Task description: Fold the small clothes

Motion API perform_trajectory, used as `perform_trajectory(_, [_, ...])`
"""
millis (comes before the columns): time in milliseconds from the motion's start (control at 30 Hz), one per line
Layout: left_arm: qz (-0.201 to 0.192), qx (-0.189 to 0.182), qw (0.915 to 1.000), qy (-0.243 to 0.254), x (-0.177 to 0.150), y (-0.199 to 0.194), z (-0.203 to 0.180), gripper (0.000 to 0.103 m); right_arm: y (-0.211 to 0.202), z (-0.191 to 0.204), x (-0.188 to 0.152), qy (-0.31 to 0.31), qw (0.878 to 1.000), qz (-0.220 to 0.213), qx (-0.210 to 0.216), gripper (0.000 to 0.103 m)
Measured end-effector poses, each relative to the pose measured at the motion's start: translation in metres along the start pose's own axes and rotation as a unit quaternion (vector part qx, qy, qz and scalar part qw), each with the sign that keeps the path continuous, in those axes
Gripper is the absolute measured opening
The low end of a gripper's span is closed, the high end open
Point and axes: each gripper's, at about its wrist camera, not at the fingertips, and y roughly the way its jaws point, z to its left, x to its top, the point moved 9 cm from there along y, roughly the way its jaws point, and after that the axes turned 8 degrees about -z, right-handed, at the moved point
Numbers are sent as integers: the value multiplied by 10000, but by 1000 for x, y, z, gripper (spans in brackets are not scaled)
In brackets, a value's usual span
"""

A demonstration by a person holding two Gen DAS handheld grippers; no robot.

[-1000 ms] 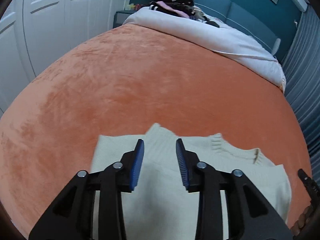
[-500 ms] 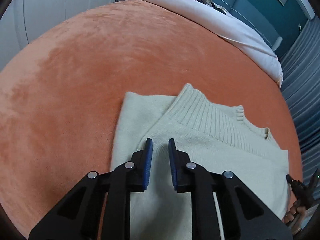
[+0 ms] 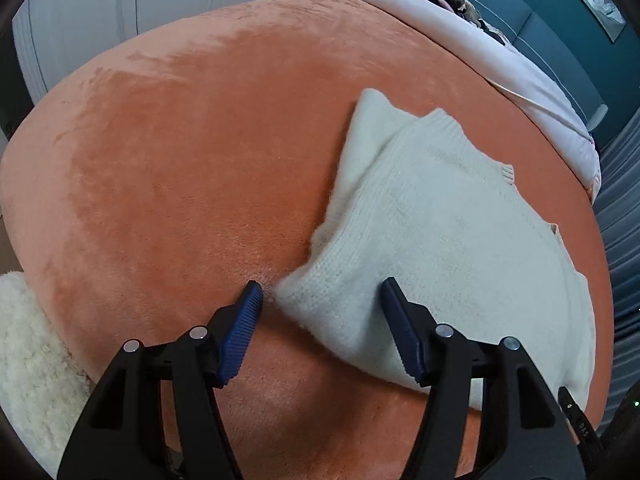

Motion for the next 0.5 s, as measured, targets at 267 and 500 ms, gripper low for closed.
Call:
perform_trajectory(267, [280, -549, 9894, -1317, 4, 10, 5, 81, -20, 98, 38, -250, 9944, -327, 976, 18])
perform_trajectory(500, [79, -626, 9879, -1420, 9, 17, -9, 69, 28, 114, 12, -336, 9959, 168, 826, 18])
